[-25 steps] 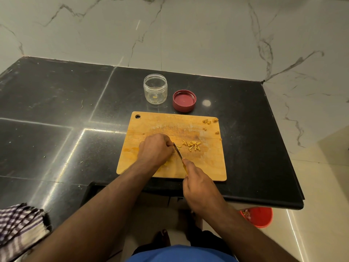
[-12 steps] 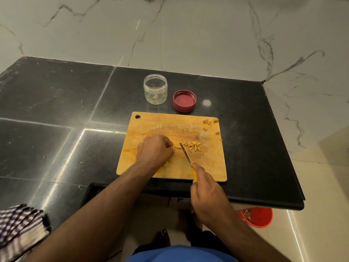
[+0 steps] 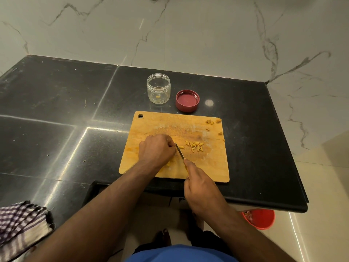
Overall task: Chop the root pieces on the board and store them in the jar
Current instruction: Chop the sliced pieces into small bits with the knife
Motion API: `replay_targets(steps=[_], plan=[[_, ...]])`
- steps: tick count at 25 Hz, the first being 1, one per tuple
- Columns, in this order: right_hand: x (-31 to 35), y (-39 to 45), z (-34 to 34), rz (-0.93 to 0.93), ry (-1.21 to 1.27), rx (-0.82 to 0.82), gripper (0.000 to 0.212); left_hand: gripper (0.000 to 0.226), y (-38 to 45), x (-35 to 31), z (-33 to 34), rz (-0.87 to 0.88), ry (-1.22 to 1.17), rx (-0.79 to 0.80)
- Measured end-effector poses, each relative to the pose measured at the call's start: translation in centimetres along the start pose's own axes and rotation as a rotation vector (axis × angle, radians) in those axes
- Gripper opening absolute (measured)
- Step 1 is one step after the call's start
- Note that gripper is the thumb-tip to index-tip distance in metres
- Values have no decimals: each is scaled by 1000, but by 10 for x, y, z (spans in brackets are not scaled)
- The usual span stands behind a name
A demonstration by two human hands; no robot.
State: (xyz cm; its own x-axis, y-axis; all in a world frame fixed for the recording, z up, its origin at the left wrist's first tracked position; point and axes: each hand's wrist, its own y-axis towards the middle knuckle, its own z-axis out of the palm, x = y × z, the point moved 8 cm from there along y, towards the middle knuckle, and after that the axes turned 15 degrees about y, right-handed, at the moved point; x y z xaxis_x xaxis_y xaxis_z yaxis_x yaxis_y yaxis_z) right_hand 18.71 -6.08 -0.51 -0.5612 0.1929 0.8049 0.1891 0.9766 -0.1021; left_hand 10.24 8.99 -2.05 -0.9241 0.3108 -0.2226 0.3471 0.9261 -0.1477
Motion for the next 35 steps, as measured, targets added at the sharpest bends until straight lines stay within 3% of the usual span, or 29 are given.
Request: replay_targets(steps=[11, 22, 28, 35], plan=[[-7, -28, -12, 46, 90, -49, 50, 7, 1, 4, 3, -9, -27, 27], [1, 1, 1, 9, 16, 11, 51, 12, -2, 3, -1, -18, -29, -6], [-9, -24, -1, 52, 64, 29, 50, 11, -3, 5, 0, -21, -32, -5], [-8, -27, -20, 26, 136, -62, 49, 15, -2, 5, 1, -8, 2, 1]])
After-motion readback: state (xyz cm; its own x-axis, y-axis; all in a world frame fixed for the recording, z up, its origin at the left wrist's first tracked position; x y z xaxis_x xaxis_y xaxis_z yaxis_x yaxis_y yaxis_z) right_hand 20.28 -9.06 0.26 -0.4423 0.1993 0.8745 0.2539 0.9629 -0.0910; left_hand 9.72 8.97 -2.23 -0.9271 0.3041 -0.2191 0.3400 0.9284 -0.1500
